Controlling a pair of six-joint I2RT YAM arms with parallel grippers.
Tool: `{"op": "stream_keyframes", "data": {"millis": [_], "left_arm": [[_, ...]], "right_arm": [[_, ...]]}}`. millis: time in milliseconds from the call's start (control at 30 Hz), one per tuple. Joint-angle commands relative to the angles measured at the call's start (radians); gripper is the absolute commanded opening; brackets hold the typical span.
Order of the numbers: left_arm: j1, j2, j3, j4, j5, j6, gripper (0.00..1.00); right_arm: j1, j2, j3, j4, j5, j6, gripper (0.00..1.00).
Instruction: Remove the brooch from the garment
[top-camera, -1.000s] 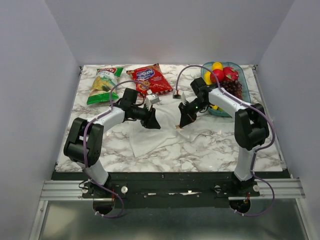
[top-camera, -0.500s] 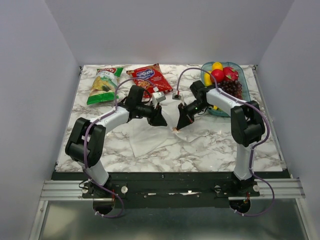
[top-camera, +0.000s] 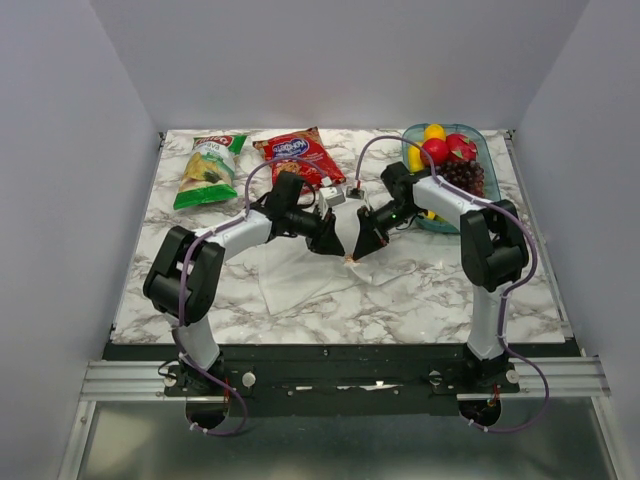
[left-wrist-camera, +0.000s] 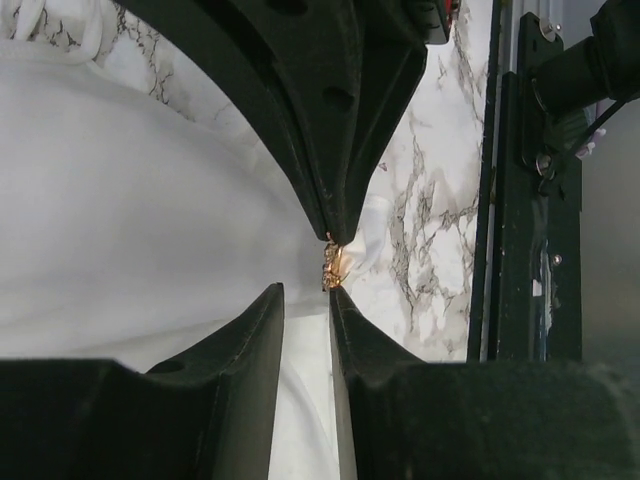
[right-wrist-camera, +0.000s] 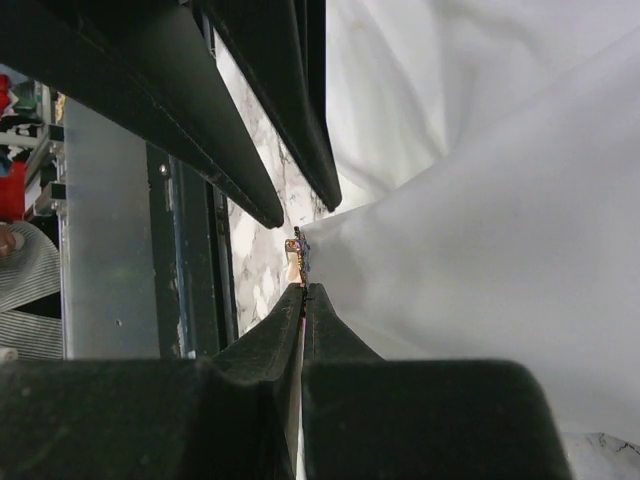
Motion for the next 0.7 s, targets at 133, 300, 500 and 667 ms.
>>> {"op": "stream_keyframes", "data": {"millis": [133, 300, 500, 667], "left_arm": [[-0.010, 0.052, 0.072, -0.022, 0.048, 0.010, 0.29], [-0.013, 0.072, 0.095, -0.037, 0.048, 0.014, 0.24], [0.007, 0.046, 0.101, -0.204, 0.020, 0.146, 0.29], [0.037, 0.035, 0.103, -0.339, -0.009, 0.300, 0.32]], "right_arm": [[-0.007, 0.026, 0.050, -0.036, -0.012, -0.022, 0.09], [-0.007, 0.009, 0.070, -0.037, 0.070, -0.016, 0.09], [-0.005, -0.045, 0.082, -0.039, 0.336, -0.070, 0.08], [-0.002, -0.054, 0.174, -0.172, 0.549, -0.219, 0.08]]}}
